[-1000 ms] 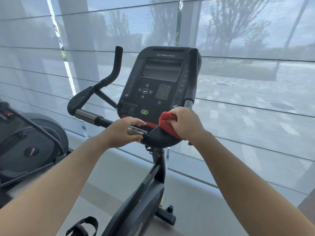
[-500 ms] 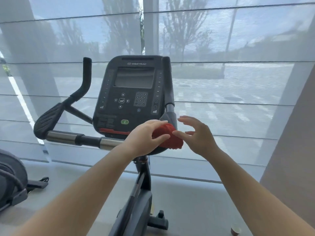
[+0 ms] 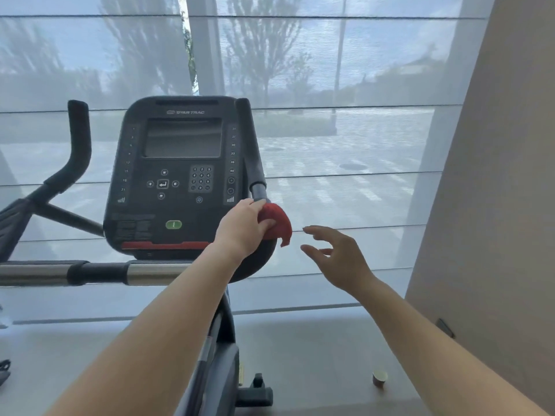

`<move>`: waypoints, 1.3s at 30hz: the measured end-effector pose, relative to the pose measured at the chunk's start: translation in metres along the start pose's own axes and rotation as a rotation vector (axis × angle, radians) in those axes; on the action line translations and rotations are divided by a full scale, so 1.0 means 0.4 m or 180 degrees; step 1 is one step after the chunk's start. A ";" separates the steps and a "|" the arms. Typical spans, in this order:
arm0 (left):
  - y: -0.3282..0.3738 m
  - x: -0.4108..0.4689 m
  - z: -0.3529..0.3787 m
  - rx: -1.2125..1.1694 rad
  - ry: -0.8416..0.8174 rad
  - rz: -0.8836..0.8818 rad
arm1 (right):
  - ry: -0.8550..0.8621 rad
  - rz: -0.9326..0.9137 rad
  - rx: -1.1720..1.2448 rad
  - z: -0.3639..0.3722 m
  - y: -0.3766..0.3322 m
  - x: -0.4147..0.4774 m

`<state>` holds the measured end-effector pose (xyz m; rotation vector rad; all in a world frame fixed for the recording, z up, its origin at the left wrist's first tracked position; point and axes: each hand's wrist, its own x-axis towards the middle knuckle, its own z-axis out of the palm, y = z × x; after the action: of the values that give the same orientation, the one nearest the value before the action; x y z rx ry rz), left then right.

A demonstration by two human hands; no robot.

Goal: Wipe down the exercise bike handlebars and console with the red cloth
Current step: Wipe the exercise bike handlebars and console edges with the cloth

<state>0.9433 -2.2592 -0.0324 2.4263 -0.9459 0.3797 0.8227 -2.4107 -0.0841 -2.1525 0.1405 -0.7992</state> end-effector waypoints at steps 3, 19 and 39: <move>-0.003 -0.016 0.013 0.0010 0.0147 -0.0079 | -0.0087 -0.0256 0.0080 0.030 -0.015 0.018; 0.103 0.033 0.028 0.0285 0.0719 -0.1061 | -0.0749 -0.1261 0.0637 0.025 0.082 0.251; 0.138 0.189 0.093 0.0700 0.1255 -0.2151 | -0.1600 -0.2235 0.0469 0.056 0.191 0.563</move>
<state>0.9624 -2.3559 -0.0117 2.5446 0.1009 0.6911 1.0268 -2.5260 -0.0389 -2.1915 -0.9435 -0.5790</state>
